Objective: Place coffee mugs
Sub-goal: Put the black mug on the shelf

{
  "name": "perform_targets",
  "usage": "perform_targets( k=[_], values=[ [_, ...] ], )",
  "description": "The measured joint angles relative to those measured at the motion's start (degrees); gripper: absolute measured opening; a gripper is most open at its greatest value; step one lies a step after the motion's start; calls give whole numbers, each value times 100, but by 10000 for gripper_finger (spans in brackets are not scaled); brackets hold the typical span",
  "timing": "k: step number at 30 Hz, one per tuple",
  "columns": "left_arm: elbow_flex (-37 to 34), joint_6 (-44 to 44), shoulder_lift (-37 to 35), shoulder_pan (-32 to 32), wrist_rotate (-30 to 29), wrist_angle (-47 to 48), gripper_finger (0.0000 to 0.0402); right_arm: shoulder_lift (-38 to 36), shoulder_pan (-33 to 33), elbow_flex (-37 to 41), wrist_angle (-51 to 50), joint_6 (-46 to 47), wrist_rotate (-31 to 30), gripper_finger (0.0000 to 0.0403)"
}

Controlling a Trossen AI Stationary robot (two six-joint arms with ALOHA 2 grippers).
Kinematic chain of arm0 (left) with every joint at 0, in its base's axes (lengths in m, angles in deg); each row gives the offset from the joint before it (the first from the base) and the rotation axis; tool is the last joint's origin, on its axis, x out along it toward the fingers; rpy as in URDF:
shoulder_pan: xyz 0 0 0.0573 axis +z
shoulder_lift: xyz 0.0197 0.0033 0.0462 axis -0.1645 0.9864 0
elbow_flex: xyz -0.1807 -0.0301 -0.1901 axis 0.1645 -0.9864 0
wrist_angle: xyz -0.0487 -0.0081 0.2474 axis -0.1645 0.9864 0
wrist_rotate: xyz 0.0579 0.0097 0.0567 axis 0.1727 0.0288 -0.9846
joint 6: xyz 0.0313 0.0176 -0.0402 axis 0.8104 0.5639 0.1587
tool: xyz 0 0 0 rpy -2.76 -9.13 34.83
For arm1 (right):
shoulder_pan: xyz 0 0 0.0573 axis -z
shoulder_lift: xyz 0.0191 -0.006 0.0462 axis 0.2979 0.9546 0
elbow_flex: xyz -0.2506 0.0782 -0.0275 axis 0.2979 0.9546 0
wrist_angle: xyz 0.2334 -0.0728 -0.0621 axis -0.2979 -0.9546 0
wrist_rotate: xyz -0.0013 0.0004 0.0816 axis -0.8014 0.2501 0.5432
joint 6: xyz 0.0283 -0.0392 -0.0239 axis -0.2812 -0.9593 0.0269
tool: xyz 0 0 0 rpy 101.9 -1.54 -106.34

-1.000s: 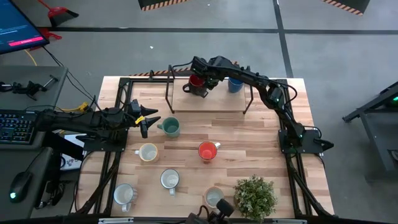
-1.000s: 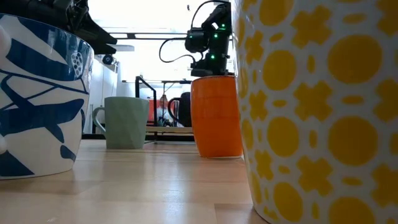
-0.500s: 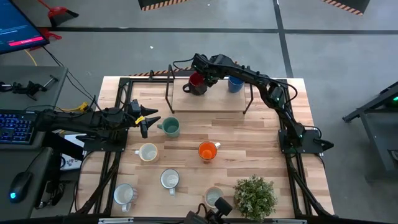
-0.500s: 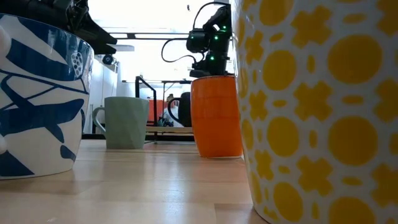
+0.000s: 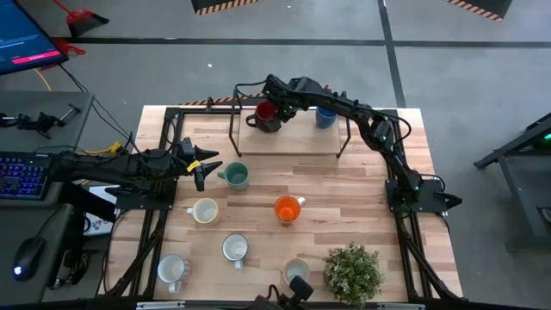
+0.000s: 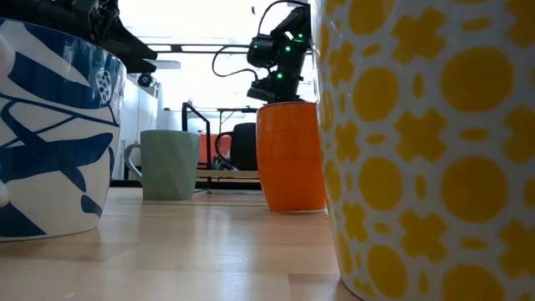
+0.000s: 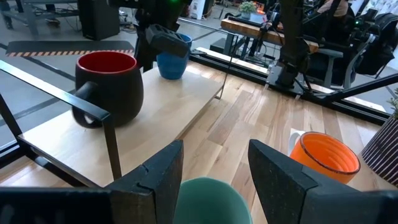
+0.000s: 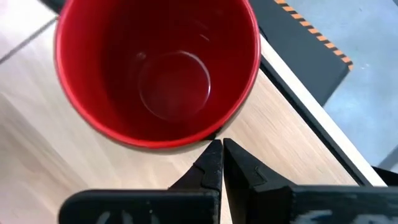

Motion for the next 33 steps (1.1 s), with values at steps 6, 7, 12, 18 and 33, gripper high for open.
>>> perform_targets(
  k=[6,7,12,18,33],
  values=[
    [0,-1,0,0,-1,0,172,0,-75,0,253,37,10,0],
    [0,0,-1,0,-1,0,172,0,-77,0,254,43,10,0],
    [0,0,-1,1,-1,0,172,0,-81,0,304,45,61,0],
    [0,0,-1,1,0,0,172,4,-85,0,-31,95,-106,0],
    [0,-2,-1,2,1,1,172,117,-70,0,-163,386,-523,0]
  ],
)
